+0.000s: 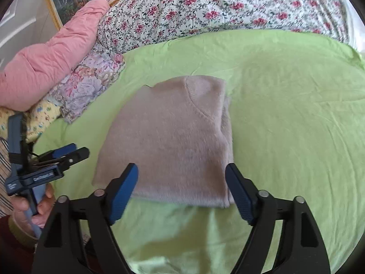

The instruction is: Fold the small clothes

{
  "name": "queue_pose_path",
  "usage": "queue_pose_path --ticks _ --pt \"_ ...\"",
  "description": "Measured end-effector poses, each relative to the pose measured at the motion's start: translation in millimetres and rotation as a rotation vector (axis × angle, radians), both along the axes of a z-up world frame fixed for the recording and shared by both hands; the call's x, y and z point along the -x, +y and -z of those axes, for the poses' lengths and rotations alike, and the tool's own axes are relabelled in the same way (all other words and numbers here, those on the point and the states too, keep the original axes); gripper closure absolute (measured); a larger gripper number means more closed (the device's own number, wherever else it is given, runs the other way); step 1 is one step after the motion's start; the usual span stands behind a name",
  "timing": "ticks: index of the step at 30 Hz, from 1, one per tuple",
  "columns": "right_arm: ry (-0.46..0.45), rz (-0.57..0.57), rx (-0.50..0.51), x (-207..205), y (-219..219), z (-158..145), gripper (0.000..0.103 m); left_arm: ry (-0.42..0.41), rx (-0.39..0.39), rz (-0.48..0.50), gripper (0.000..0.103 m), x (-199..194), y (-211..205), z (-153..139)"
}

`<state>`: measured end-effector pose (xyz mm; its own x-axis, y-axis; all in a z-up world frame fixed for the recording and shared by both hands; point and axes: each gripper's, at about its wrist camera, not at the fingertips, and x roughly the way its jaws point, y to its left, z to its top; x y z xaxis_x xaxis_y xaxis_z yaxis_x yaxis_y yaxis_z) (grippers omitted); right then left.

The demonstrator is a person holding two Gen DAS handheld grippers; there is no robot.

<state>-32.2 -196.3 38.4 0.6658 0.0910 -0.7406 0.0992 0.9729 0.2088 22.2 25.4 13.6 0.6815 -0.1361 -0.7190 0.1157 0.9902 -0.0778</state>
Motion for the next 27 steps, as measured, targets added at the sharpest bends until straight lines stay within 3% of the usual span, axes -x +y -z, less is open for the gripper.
queue_pose_path --ticks 9,27 --pt "0.050 -0.011 0.053 37 14 17 0.017 0.010 -0.126 0.010 0.019 35 -1 20" --pt "0.120 -0.082 0.062 56 41 26 0.010 0.060 -0.208 0.126 0.019 58 -9 26"
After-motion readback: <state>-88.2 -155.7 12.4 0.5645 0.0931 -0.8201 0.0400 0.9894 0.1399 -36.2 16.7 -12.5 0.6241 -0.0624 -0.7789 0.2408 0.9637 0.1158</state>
